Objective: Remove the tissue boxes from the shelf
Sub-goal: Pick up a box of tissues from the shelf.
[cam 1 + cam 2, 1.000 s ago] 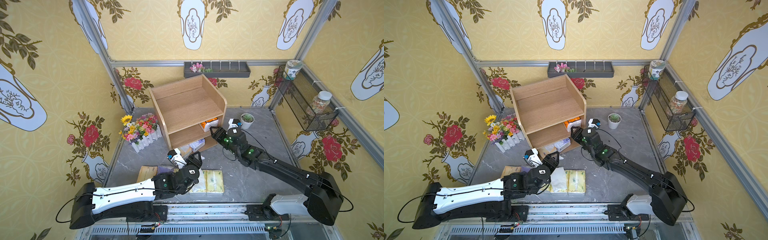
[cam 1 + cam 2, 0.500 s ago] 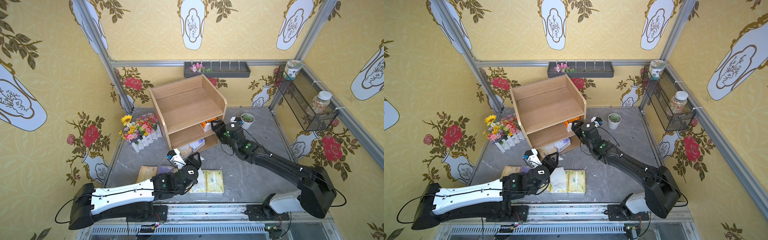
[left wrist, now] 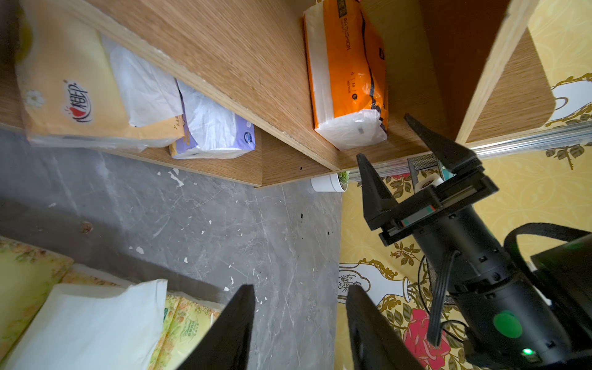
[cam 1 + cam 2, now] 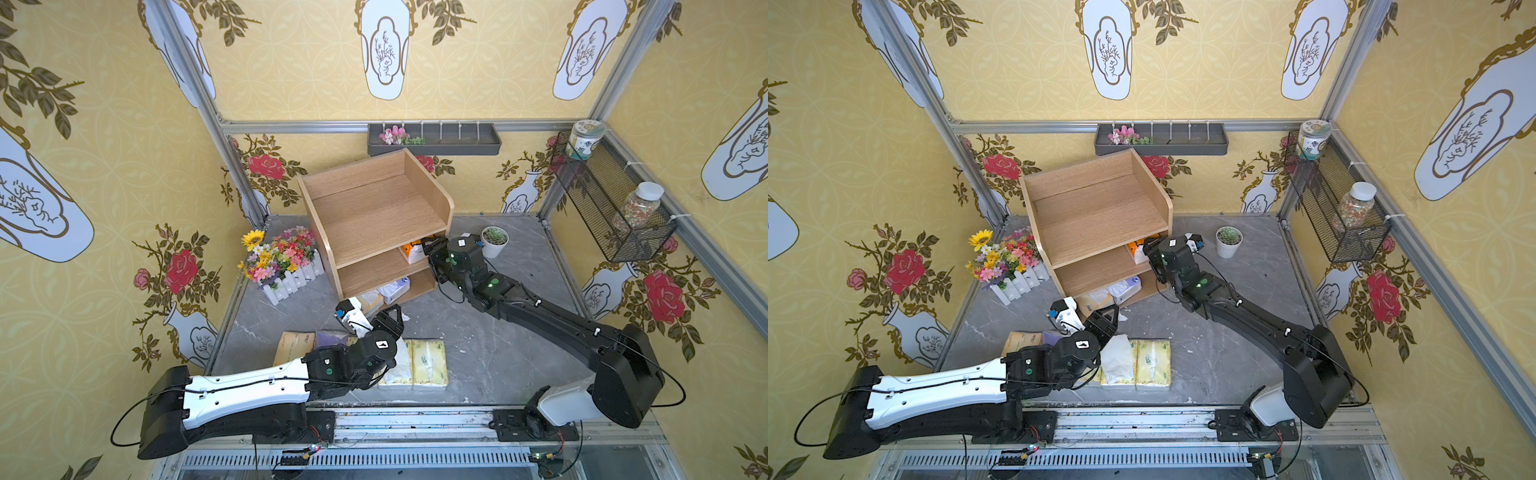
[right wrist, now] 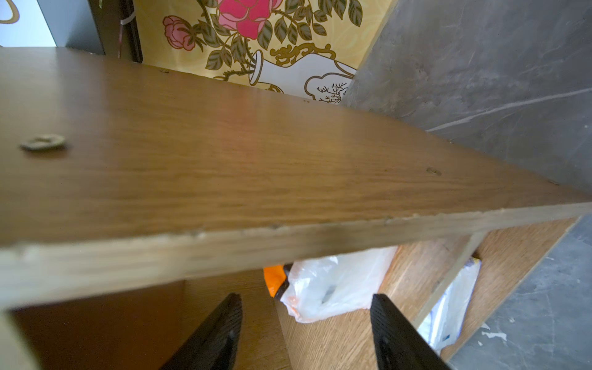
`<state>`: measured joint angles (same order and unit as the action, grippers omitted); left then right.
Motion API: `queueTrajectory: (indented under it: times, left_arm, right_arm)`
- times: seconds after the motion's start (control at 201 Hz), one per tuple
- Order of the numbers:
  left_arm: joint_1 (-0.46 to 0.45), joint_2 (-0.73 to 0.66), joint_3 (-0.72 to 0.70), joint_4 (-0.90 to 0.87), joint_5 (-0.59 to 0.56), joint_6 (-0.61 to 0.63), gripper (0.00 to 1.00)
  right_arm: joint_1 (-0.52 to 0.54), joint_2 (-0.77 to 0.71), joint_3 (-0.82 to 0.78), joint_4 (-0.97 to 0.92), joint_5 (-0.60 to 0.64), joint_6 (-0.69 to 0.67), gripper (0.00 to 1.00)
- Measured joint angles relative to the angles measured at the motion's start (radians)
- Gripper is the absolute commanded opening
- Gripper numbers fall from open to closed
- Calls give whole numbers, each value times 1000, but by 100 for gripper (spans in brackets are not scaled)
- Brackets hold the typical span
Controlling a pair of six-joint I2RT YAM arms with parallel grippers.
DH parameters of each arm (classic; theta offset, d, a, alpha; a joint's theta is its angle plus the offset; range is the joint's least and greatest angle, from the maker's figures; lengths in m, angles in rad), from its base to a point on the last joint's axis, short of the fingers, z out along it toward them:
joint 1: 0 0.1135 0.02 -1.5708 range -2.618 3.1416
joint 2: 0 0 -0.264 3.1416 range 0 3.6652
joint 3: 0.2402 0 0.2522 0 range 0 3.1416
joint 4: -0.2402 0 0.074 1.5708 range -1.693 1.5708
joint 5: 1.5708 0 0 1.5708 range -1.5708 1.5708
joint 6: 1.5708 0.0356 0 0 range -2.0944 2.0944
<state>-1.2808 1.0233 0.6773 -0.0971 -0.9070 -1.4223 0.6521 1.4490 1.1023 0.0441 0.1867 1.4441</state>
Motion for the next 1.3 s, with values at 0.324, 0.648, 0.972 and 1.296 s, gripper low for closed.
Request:
queueTrajectory:
  times: [0.324, 0.648, 0.972, 1.296]
  left_arm:
    - [1, 17, 12, 21, 13, 17, 51]
    - [1, 10, 14, 21, 12, 27, 50]
    - [1, 8, 14, 21, 12, 26, 49]
    - [1, 5, 11, 21, 9, 26, 49]
  right_arm:
    - [-1, 16, 19, -74, 1, 78, 64]
    - [-5, 44, 19, -69, -1, 104, 62]
    - [-6, 60, 31, -32, -2, 99, 61]
    - [-17, 64, 37, -30, 2, 96, 62]
